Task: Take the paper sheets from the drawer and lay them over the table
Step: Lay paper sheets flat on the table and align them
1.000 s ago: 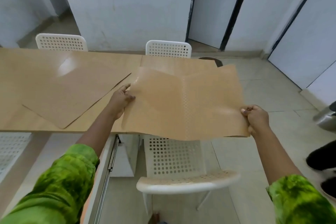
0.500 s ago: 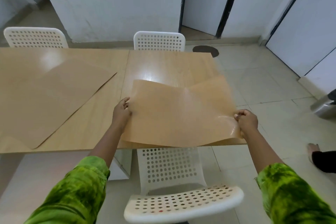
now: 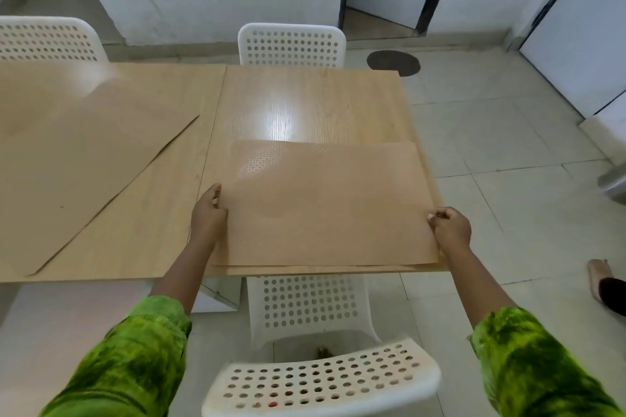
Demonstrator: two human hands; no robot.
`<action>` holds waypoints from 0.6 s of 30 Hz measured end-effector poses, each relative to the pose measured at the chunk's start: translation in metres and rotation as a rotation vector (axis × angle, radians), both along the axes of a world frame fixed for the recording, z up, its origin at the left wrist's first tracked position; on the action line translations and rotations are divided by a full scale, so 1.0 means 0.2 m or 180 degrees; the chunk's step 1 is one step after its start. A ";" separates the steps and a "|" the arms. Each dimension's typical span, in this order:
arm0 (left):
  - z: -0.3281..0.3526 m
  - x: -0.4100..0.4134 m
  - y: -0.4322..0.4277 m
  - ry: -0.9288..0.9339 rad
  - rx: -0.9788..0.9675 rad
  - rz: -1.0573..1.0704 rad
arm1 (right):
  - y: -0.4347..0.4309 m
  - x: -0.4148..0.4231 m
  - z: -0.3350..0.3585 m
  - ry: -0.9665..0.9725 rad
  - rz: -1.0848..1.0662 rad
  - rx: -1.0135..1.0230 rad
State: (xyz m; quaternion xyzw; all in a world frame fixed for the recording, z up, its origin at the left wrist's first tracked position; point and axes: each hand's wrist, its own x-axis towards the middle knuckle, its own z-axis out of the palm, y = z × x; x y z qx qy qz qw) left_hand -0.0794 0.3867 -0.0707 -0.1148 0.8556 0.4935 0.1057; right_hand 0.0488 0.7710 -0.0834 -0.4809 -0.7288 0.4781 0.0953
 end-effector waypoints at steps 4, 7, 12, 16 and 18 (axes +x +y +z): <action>-0.01 -0.02 0.03 0.0064 -0.0360 -0.0086 | 0.01 -0.02 -0.01 -0.0192 0.0110 0.0124; -0.02 -0.01 0.04 0.0054 -0.0496 -0.0091 | 0.01 -0.02 -0.03 -0.0345 0.0100 0.0224; -0.05 0.02 0.03 0.0085 -0.0556 -0.0071 | 0.00 -0.02 -0.06 -0.0513 0.0144 0.0486; -0.05 0.02 0.03 0.0108 -0.0650 -0.0056 | -0.02 -0.02 -0.05 -0.0585 0.0214 0.0637; -0.05 0.03 0.03 0.0120 -0.0713 -0.0039 | -0.02 -0.03 -0.05 -0.0619 0.0251 0.0717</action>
